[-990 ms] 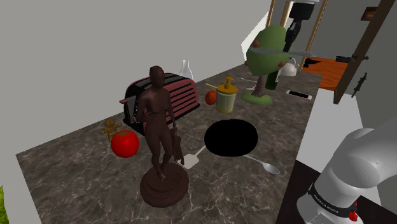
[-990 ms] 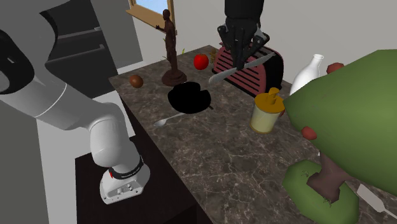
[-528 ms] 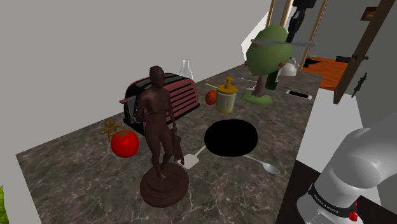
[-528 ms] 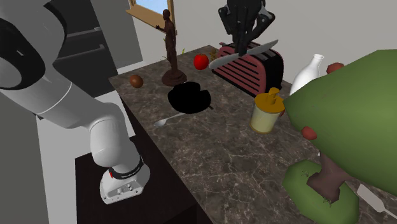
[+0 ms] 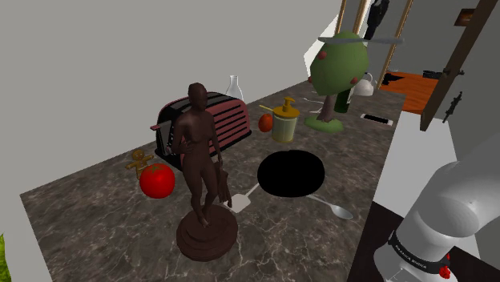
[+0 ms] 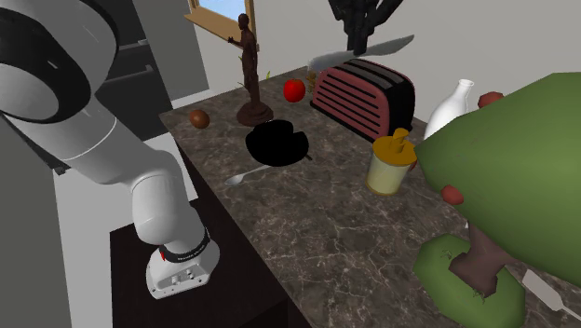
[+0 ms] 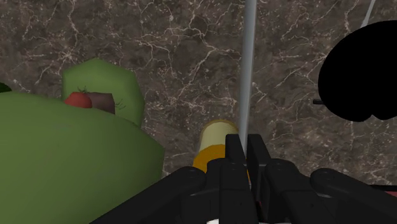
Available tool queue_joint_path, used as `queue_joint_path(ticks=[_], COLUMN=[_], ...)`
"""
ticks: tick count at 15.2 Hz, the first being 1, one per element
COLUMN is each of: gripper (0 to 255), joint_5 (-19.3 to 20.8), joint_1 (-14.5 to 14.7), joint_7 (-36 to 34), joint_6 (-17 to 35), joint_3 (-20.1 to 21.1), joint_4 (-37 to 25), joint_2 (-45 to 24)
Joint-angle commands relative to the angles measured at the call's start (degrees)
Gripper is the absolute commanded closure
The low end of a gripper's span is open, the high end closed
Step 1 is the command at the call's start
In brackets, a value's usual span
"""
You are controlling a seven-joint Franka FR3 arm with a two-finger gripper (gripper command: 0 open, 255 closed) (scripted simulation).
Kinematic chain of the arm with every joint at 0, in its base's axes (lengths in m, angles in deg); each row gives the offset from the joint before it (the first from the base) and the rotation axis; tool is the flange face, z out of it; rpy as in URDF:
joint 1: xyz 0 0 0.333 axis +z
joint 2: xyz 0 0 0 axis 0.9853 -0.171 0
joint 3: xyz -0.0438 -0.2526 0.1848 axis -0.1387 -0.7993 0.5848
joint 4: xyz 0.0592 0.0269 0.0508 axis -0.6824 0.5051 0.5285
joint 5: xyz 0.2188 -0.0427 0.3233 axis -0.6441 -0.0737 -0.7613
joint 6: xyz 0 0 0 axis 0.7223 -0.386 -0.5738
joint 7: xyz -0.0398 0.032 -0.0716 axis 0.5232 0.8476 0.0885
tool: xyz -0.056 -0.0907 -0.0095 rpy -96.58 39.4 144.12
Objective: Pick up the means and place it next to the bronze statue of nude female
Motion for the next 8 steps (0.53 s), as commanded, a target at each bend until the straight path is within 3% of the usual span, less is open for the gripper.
queue_joint_path(ticks=[1, 4, 8], gripper=[255, 255, 255], joint_5=[-0.3, -1.0, -0.6], joint_1=[0.0, 0.0, 1.9], joint_7=[0.5, 1.1, -5.9], joint_6=[-2.0, -5.0, -4.9], joint_3=[-0.4, -1.0, 4.2], joint_4=[-3.6, -9.2, -5.1], joint_2=[-1.7, -4.3, -0.6])
